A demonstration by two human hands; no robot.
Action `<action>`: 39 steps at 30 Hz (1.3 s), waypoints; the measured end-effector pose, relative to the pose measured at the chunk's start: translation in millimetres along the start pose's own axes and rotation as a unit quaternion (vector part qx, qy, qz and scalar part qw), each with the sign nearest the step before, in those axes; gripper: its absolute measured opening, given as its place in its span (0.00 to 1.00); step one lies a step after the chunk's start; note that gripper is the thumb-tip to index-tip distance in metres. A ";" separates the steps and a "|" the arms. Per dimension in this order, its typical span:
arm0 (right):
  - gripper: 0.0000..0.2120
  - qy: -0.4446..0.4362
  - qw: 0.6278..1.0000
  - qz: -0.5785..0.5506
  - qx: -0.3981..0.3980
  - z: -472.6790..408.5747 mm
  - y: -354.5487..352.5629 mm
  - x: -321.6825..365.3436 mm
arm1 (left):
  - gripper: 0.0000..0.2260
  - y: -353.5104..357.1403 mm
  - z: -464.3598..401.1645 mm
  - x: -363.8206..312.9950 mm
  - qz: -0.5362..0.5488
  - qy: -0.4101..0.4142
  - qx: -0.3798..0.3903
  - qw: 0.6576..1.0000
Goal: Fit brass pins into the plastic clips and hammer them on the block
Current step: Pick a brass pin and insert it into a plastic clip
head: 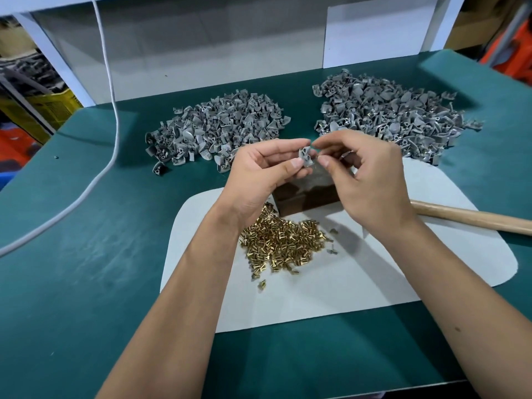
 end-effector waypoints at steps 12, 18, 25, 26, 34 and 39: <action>0.14 -0.017 1.000 0.018 -0.005 2.0 -0.9 2.0 | 0.14 4.1 -1.5 1.6 -0.023 0.008 -0.002 1.000; 0.13 -0.031 0.998 0.049 -0.016 4.5 0.5 5.2 | 0.13 7.5 -0.3 0.5 -0.024 0.013 -0.012 1.000; 0.12 -0.046 0.995 0.091 -0.019 7.8 3.2 4.8 | 0.13 10.1 -1.5 2.4 -0.055 0.027 -0.011 0.998; 0.12 -0.047 0.994 0.094 -0.017 8.1 3.4 4.2 | 0.13 10.2 -1.3 2.8 -0.060 0.029 -0.010 0.998; 0.07 -0.058 0.996 0.069 -0.008 7.9 -0.5 -1.7 | 0.13 7.1 -1.0 2.3 -0.044 0.014 -0.014 0.999; 0.07 -0.067 0.995 0.074 -0.006 7.9 -1.4 -3.8 | 0.13 4.8 -0.8 1.3 -0.031 0.000 -0.009 0.999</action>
Point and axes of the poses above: each hand's wrist, its own z-axis away from the middle knuckle, its own y-axis out of the palm, x = y × z, the point moved 4 cm from there along -z, towards the middle knuckle, and after that the axes turned 7 degrees about -z, right-handed, at the moved point
